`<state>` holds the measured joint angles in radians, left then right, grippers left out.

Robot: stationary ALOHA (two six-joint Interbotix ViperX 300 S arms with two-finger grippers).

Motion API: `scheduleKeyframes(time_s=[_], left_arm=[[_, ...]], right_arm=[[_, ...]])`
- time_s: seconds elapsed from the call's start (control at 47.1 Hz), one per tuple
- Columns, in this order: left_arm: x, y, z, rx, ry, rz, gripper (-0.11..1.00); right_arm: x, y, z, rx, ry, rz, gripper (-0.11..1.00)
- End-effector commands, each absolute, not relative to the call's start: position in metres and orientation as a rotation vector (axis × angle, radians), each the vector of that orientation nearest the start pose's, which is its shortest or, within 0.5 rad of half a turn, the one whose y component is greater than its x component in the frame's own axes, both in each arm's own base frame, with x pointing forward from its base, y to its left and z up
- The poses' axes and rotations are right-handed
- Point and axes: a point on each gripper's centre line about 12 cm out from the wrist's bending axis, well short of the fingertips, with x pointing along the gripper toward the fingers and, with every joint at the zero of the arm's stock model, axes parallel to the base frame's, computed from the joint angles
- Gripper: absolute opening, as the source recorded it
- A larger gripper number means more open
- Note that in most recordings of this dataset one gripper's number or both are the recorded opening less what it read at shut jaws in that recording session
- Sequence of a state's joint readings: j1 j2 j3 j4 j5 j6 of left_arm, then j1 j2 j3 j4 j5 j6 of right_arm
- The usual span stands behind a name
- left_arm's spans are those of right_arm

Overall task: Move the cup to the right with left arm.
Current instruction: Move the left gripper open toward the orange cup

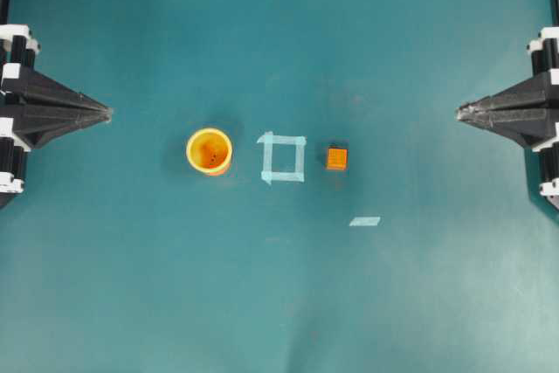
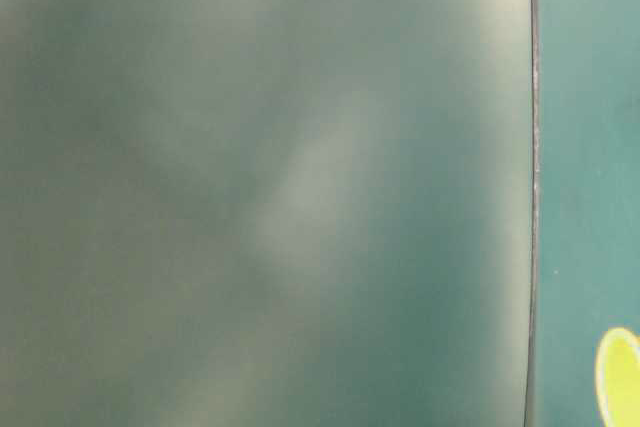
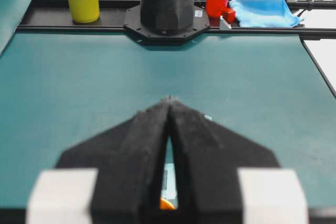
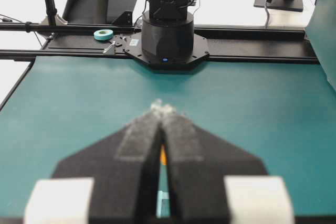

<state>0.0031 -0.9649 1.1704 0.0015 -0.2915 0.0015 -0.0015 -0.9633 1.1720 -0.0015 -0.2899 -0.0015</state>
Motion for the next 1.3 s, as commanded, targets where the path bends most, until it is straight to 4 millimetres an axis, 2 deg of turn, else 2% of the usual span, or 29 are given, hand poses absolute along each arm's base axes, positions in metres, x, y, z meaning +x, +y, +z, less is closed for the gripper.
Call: scheduleKeyframes(time_s=[0.0, 0.637, 0.934, 1.083, 1.189, 1.274], left_arm=[[0.2, 0.0, 0.299, 0.03, -0.081, -0.003, -0.01], [0.205, 0.0, 0.282, 0.078, 0.021, -0.004, -0.01], [0.214, 0.0, 0.267, 0.084, 0.066, -0.006, 0.02], [0.216, 0.0, 0.257, 0.083, 0.07, -0.007, 0.21], [0.218, 0.0, 0.251, 0.083, 0.072, -0.008, 0.44], [0.22, -0.001, 0.246, 0.083, 0.079, -0.01, 0.56]], right_arm=[[0.201, 0.0, 0.304, -0.006, -0.103, 0.0, -0.01], [0.202, 0.0, 0.307, -0.015, -0.097, 0.001, -0.01], [0.202, 0.0, 0.308, -0.014, -0.097, 0.001, -0.01], [0.202, 0.0, 0.308, -0.014, -0.097, 0.001, -0.01], [0.202, 0.0, 0.308, -0.014, -0.097, 0.001, -0.01], [0.202, 0.0, 0.308, -0.014, -0.097, -0.001, -0.01]])
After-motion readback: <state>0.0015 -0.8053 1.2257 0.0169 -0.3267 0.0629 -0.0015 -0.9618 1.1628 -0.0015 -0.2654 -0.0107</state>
